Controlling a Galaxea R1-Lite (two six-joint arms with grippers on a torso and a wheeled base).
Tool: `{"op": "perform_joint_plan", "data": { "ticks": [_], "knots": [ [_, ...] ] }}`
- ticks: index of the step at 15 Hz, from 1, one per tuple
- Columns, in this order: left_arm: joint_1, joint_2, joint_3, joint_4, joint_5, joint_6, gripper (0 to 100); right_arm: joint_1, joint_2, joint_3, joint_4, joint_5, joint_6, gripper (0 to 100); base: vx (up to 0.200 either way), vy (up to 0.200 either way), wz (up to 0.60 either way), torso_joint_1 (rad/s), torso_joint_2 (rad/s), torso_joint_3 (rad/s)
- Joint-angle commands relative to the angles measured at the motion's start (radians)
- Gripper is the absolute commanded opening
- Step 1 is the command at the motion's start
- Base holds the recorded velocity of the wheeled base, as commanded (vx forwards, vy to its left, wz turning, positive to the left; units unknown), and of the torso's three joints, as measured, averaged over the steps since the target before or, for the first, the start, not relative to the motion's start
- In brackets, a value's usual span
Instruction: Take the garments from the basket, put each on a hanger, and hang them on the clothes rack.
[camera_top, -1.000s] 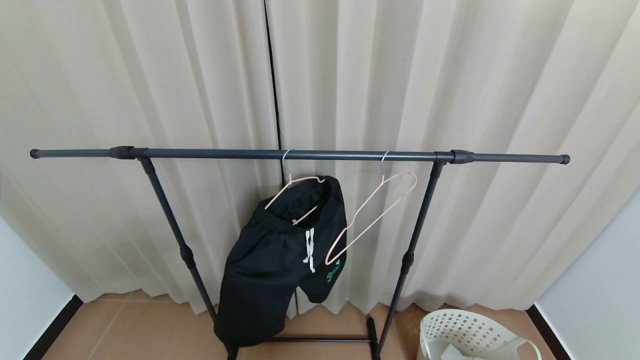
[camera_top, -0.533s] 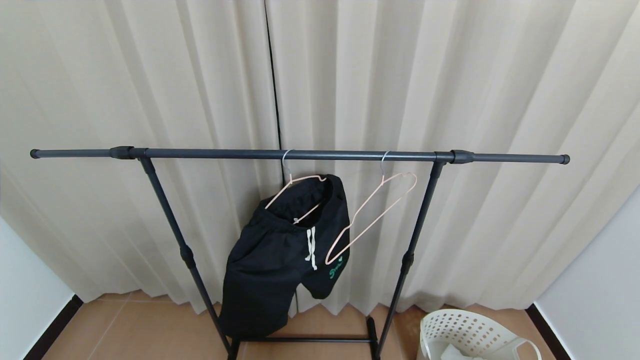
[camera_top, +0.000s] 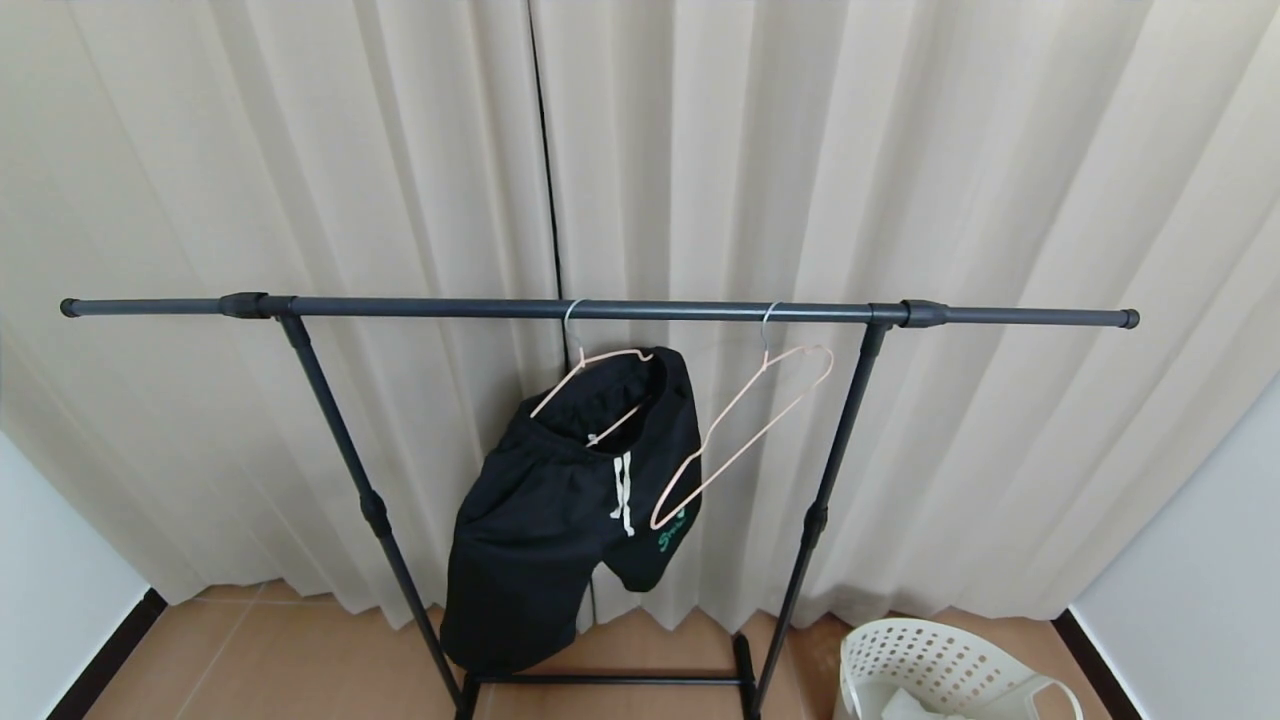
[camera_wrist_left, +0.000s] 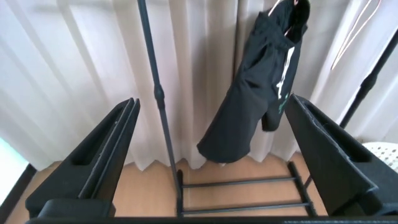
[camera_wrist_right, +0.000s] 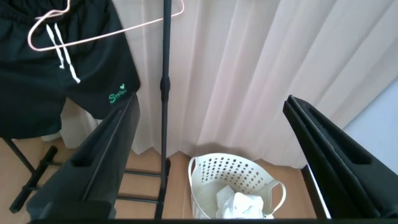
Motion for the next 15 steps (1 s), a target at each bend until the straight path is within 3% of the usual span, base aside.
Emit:
{"op": "perform_joint_plan", "data": {
  "ticks": [1, 4, 15],
  "knots": [
    [0.001, -0.009, 0.000, -0.001, -0.001, -0.007, 100, -0.002, -0.008, 0.000, 0.000, 0.000, 0.013, 100, 0.000, 0.000, 0.00, 0.000, 0.00, 0.000],
    [0.001, -0.009, 0.000, 0.000, -0.009, -0.027, 100, -0.002, -0.009, -0.001, 0.000, 0.002, 0.050, 100, 0.000, 0.000, 0.00, 0.000, 0.00, 0.000],
    [-0.001, -0.009, 0.000, 0.000, -0.004, -0.028, 100, -0.003, -0.011, -0.001, -0.002, 0.003, 0.058, 100, 0.000, 0.000, 0.00, -0.021, 0.05, 0.023]
  ]
}}
